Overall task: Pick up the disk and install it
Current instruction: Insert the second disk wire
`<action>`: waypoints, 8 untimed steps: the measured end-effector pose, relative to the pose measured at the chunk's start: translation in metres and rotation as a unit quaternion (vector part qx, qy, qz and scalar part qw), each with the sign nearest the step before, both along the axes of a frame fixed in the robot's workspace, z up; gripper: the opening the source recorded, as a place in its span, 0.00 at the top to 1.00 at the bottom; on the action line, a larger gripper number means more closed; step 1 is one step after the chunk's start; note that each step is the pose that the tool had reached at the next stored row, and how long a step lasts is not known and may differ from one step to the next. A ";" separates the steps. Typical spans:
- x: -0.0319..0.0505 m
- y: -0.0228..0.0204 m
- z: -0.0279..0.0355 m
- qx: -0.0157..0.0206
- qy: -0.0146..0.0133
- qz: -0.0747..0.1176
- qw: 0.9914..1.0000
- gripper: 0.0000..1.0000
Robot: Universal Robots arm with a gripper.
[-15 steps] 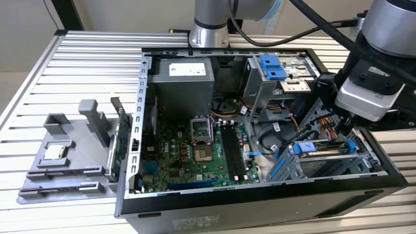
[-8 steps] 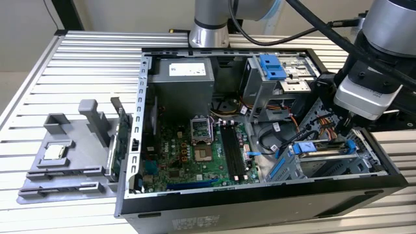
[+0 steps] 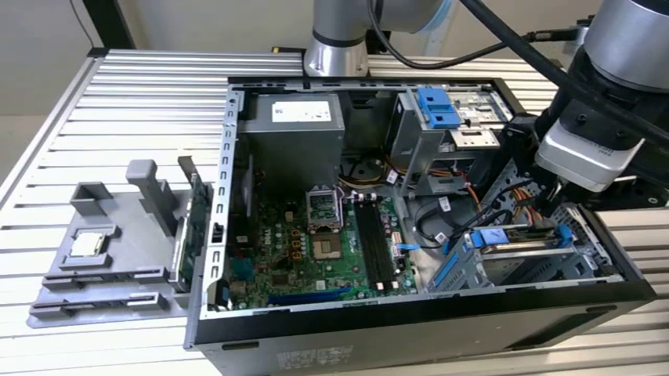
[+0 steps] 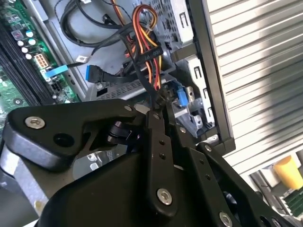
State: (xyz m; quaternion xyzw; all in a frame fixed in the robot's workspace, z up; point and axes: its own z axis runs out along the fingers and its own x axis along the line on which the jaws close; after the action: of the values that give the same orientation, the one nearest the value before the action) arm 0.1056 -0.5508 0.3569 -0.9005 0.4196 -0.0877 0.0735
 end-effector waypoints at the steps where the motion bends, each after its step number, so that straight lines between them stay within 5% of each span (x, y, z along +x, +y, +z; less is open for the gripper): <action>1: 0.0000 0.0000 0.0000 0.004 0.007 0.000 1.000 1.00; 2: 0.0000 -0.0003 0.0000 0.005 0.013 0.000 1.000 1.00; 4: 0.0000 -0.0019 0.0000 0.006 0.020 -0.003 1.000 1.00; 8: -0.0001 -0.0027 0.0000 0.008 0.023 -0.021 0.999 1.00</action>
State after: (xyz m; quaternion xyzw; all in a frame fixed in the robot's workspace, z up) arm 0.1055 -0.5535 0.3569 -0.8925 0.4408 -0.0654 0.0690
